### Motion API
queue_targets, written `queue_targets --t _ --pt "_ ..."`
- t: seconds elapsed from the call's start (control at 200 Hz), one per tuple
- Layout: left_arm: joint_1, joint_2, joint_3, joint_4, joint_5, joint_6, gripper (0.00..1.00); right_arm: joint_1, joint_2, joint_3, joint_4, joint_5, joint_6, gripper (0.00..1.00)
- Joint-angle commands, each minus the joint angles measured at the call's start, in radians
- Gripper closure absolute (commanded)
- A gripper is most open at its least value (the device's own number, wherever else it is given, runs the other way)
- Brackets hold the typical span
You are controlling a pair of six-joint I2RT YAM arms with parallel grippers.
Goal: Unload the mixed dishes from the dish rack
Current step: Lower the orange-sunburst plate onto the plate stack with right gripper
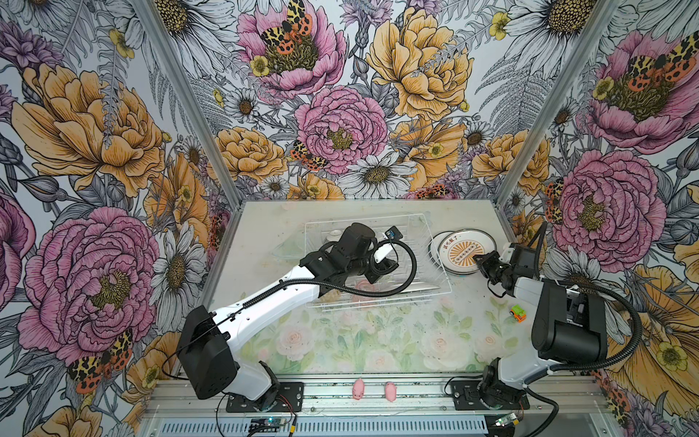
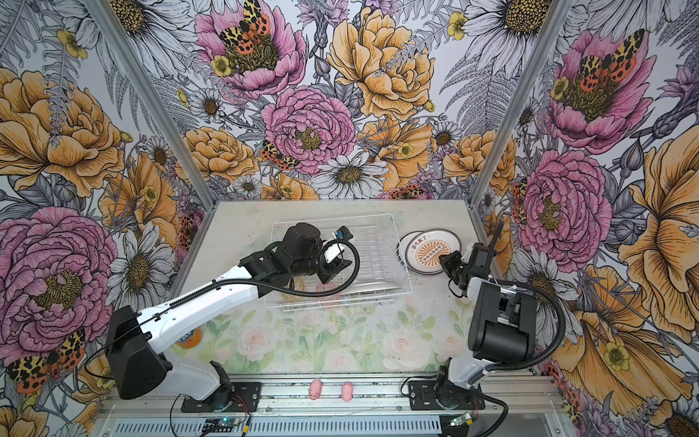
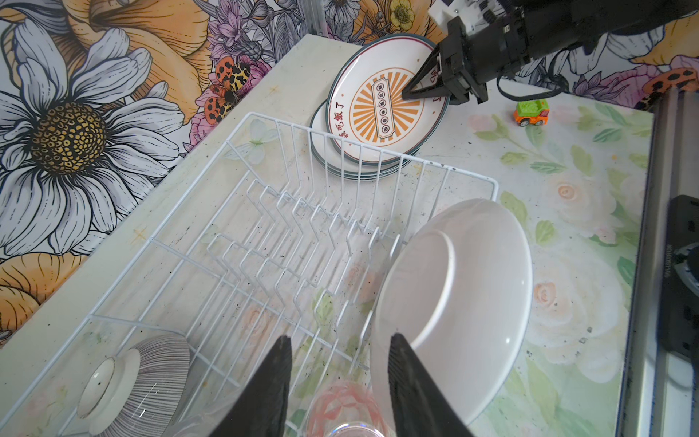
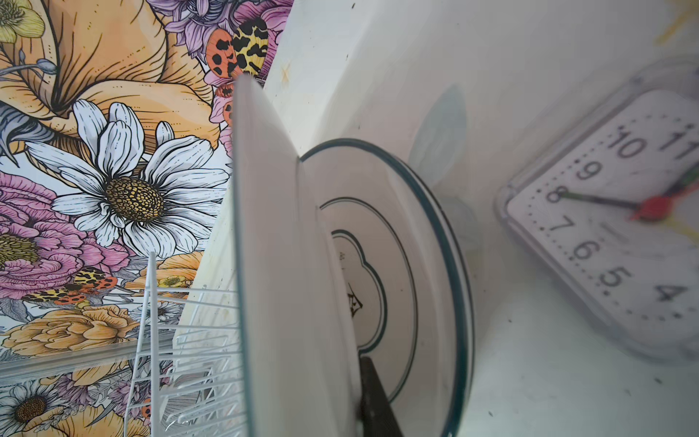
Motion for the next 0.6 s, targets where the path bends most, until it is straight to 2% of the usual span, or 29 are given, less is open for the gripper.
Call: queue_targets --t 0.0,0.235,0.34,0.596 --pt "-0.007 0.016 0.036 0.0 -0.017 0.014 0.56 0.0 0.019 0.017 0.068 -0.05 0.003 0.95" --pt "-0.01 0.018 0.037 -0.002 -0.016 0.02 0.57 0.001 0.038 0.062 -0.047 -0.045 -0.056 0.82" --pt "-0.01 0.019 0.033 -0.002 -0.016 0.022 0.57 0.001 0.041 0.078 -0.088 -0.037 -0.08 0.81" --pt "-0.01 0.016 0.027 0.0 -0.022 0.029 0.56 0.008 0.026 0.112 -0.209 0.007 -0.153 0.62"
